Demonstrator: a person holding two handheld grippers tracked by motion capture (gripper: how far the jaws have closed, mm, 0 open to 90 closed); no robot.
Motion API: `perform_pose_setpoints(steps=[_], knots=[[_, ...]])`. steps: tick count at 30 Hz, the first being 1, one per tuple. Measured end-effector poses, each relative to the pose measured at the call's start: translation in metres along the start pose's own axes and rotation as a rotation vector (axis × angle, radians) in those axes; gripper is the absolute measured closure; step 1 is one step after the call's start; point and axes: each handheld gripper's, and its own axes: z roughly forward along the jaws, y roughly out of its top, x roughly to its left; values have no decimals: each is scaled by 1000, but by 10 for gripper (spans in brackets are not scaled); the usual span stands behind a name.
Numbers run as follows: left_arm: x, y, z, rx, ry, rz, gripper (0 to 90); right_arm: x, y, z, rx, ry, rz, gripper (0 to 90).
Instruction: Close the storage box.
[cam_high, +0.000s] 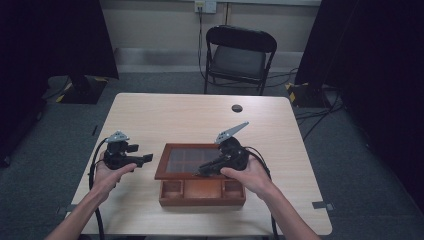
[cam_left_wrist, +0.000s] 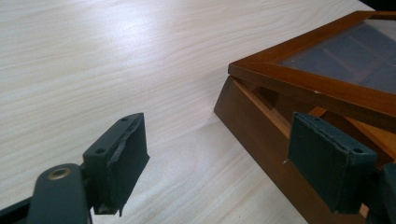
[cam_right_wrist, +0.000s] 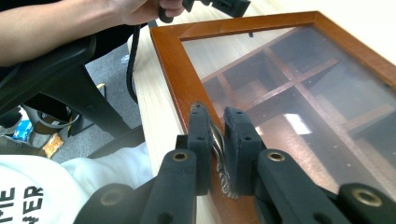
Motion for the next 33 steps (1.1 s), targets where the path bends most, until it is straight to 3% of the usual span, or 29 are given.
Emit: perform_pose_setpoints(steps=[7,33], knots=[[-2,1,2,3,-5,11,199,2,-3,4,1,-3,-6,822],[-1,-1,4,29,-9,-6,199,6,-22,34,117,-28,-27,822]])
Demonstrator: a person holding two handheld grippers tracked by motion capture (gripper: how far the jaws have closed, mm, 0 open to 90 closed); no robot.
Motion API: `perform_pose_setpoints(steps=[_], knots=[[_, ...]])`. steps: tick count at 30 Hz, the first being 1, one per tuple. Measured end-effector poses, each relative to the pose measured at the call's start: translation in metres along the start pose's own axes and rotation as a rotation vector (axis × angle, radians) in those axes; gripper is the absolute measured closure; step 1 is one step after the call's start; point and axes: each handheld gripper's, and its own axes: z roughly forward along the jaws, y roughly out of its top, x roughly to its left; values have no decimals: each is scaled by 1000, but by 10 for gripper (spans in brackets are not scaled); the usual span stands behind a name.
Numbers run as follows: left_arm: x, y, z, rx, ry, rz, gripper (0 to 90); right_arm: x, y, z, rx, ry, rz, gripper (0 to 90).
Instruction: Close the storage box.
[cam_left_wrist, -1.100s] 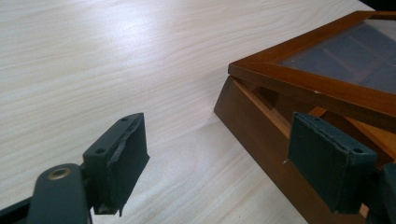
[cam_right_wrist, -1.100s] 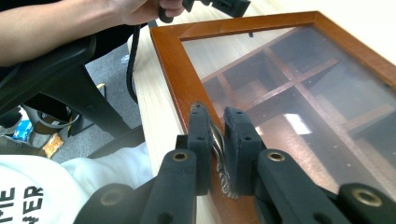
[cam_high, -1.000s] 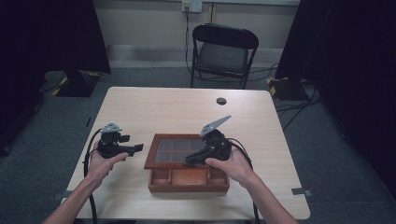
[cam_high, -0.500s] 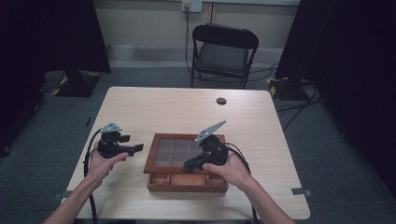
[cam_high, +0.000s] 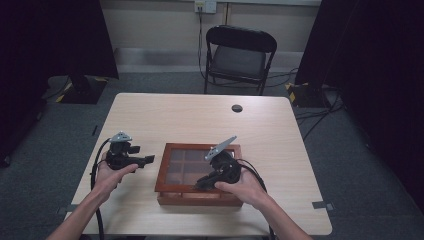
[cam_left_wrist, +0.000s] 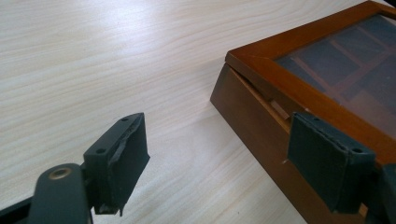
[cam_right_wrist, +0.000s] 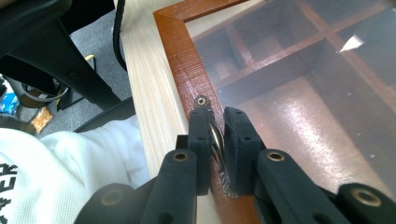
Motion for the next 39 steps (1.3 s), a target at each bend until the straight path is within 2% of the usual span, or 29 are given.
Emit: perform_pose_setpoints(steps=[7,9,10,13,17,21,25,31,32,35,39], knots=[[1,0,0,6,0,4,199,0,-4,8,18,-4,-2,823],[0,0,-1,-4,-25,-22,199,0,-5,10,28,-3,6,823],[-1,1,-1,-5,-22,-17,199,0,-6,12,32,-5,12,823],[-6,2,-1,5,-6,34,198,-1,-7,14,30,-2,-1,824],[-7,2,1,9,-10,29,198,-1,-8,17,40,-4,2,824],[-5,2,0,10,-9,27,198,-4,-12,26,74,-4,24,824],[-5,2,0,7,-8,19,198,-5,-13,28,66,2,21,826],[-5,1,1,14,-12,20,198,-7,-16,28,38,16,20,817],[-5,1,1,15,-13,18,198,-7,-17,28,32,13,17,779],[-5,2,-1,13,-16,8,199,-7,-17,23,-19,27,4,762],[-4,2,-1,12,-16,4,199,-7,-12,8,-98,-9,35,694]])
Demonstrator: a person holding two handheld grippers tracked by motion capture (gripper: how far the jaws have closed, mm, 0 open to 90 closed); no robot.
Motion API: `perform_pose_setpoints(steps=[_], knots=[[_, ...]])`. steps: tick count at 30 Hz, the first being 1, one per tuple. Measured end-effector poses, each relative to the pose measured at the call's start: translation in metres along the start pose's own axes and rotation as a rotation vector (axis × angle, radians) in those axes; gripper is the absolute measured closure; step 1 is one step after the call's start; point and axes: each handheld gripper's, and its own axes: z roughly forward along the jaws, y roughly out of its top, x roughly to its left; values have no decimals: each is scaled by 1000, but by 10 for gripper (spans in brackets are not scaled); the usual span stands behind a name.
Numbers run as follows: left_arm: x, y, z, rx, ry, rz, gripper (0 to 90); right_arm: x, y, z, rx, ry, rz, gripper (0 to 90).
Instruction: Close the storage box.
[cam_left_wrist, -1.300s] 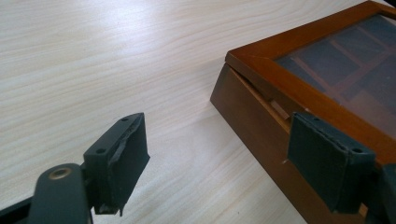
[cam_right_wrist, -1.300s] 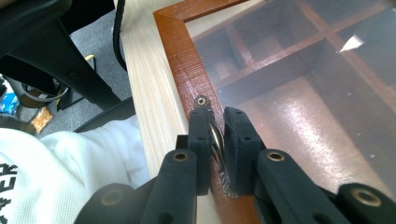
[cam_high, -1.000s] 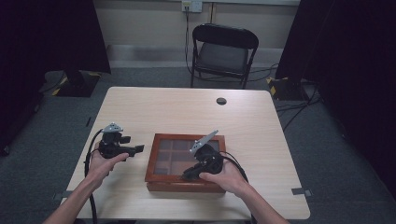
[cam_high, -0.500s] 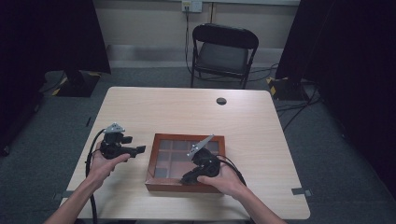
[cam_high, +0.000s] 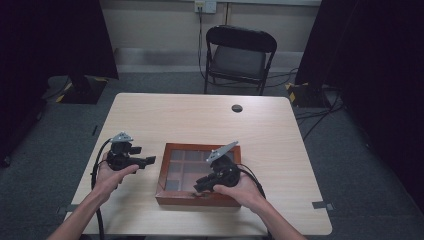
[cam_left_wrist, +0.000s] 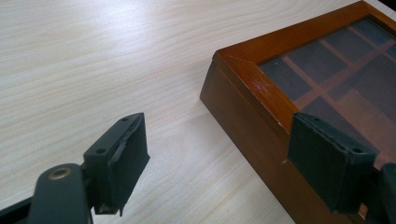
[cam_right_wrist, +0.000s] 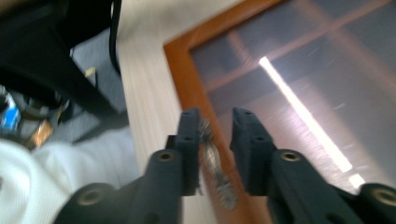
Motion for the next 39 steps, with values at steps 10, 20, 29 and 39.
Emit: perform_pose_setpoints(steps=[10,20,29,39], knots=[[0,4,-3,-2,0,-35,199,-21,-7,-56,-153,-169,78,549],[5,2,-11,28,45,-33,204,-52,-53,-100,-204,-352,254,384],[20,-15,-15,70,80,-55,211,-76,-93,-116,-204,-493,392,201],[23,-26,-3,150,112,-28,212,-102,-132,-107,-118,-617,528,175]])
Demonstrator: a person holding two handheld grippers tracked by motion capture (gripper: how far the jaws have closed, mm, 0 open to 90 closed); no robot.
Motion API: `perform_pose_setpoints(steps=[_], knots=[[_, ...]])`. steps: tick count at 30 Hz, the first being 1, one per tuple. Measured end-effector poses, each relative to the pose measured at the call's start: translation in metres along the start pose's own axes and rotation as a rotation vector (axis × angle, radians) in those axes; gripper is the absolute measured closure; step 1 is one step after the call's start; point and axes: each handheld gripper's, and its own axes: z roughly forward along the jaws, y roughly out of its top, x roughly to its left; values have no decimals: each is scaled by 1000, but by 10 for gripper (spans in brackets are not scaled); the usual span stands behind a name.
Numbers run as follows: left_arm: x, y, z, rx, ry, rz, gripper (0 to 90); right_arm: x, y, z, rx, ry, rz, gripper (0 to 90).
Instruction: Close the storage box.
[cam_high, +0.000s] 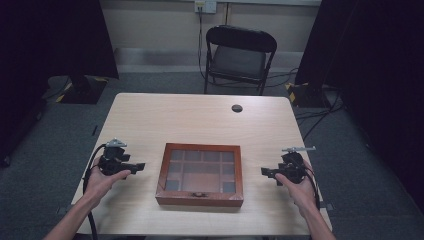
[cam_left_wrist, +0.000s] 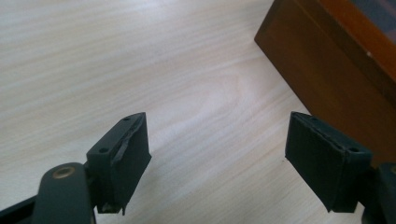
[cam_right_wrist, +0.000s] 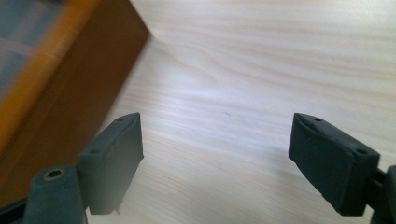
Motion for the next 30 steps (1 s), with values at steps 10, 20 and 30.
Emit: perform_pose_setpoints(steps=[10,20,30], knots=[[7,-10,15,74,65,28,196,-3,-9,17,45,-149,12,147],[1,-16,25,-2,140,55,108,-2,-23,33,-123,-265,-61,0],[4,-19,35,-83,164,36,0,-3,-25,35,-144,-258,-66,0]])
